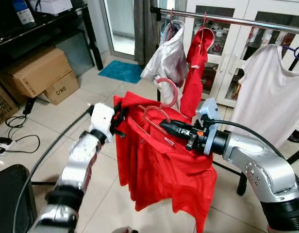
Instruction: Hang hanger
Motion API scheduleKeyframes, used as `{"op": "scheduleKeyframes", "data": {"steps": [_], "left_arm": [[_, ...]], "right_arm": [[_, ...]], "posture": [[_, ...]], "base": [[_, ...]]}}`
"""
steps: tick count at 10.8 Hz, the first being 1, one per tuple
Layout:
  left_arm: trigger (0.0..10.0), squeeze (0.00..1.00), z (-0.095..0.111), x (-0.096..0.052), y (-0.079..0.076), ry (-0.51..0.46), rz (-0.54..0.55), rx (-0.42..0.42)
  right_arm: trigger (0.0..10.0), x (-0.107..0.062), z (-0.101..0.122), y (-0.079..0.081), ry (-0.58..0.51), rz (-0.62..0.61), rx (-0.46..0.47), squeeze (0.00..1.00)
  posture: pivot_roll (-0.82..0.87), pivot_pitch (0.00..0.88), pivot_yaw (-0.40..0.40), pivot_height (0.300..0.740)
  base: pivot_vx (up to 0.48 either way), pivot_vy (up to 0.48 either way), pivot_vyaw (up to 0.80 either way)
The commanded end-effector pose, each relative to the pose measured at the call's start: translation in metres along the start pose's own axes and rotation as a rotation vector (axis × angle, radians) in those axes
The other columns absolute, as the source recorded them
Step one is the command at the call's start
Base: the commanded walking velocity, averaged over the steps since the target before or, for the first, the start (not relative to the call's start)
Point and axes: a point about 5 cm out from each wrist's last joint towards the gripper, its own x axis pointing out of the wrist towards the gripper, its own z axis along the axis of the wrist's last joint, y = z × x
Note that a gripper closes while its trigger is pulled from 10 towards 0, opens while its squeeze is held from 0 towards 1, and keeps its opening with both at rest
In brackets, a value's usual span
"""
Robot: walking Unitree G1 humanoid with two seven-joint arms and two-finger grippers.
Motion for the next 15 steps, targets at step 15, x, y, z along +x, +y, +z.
{"op": "scheduleKeyframes", "data": {"steps": [15], "left_arm": [[0.0,0.0,0.014,0.002,-0.018,0.012,-0.337,-0.081]], "right_arm": [[0.0,-0.007,-0.007,-0.032,0.168,-0.269,-0.134,0.0]], "posture": [[-0.14,0.0,0.103,0.74]], "base": [[0.0,0.0,0.0]]}}
